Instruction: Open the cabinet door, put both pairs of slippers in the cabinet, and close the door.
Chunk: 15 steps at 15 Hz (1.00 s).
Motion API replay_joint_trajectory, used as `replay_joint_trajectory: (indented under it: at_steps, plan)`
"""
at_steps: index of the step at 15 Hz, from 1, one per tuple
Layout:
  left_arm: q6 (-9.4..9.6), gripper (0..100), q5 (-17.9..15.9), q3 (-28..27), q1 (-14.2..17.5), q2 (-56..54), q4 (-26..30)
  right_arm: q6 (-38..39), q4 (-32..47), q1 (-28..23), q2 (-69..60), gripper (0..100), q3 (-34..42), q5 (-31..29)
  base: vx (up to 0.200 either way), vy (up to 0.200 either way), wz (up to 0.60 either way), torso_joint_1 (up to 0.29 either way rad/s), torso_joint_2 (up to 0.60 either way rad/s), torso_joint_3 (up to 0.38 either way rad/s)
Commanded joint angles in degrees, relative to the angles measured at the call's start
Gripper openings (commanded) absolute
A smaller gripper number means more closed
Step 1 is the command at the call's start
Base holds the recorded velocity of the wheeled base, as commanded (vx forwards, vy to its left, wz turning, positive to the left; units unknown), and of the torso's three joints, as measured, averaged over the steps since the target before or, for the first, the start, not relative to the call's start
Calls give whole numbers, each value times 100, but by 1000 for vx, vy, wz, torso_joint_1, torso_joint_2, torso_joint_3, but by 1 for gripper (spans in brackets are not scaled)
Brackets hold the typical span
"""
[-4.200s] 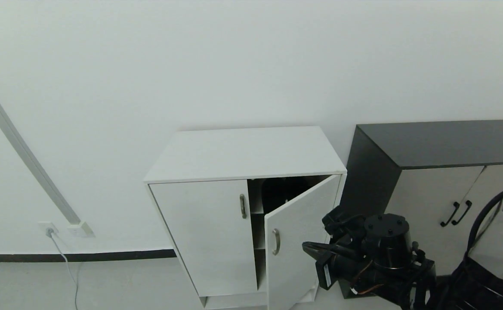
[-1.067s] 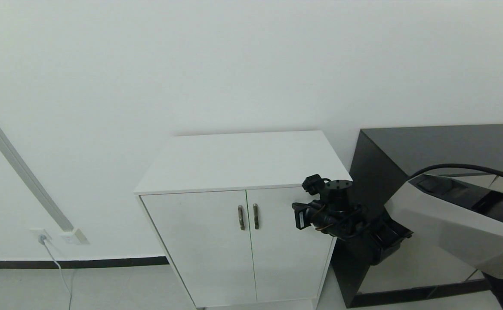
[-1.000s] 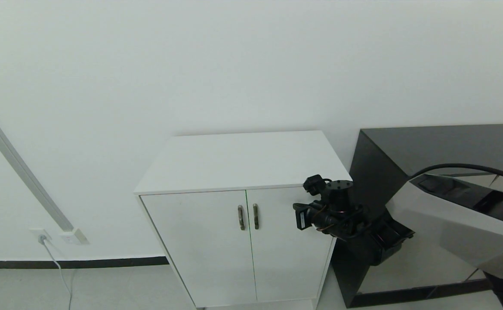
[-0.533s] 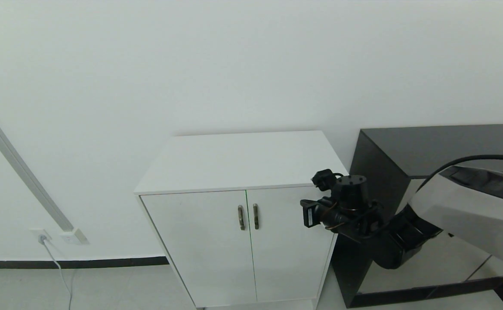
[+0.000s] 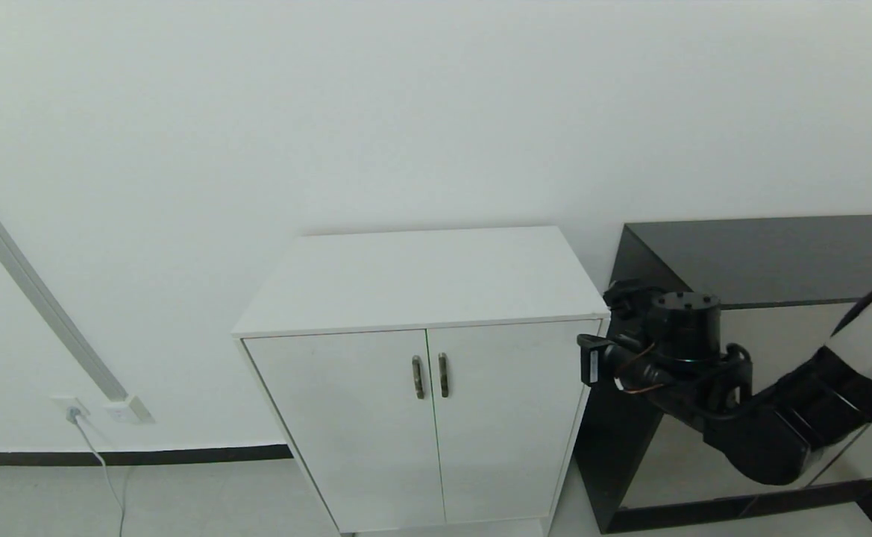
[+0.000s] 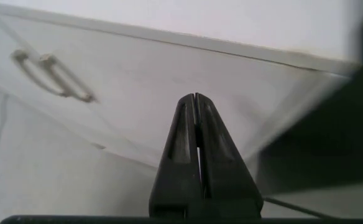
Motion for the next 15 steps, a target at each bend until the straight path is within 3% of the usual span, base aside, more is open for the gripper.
replay_joint_trajectory:
  at_steps: [1, 7, 15]
  plan:
    - [-1, 0, 1, 5, 1, -1, 1, -31, -152, -210, -686, 0, 696, -114, 0, 0, 0, 0, 0, 0]
    - [-1, 0, 9, -4, 1, -1, 1, -75, -169, -596, -1960, 0, 2137, -281, 0, 0, 0, 0, 0, 0]
    - [-1, 0, 9, 5, 1, -1, 1, -295, -169, -605, -3595, 0, 3570, -281, 0, 0, 0, 0, 0, 0]
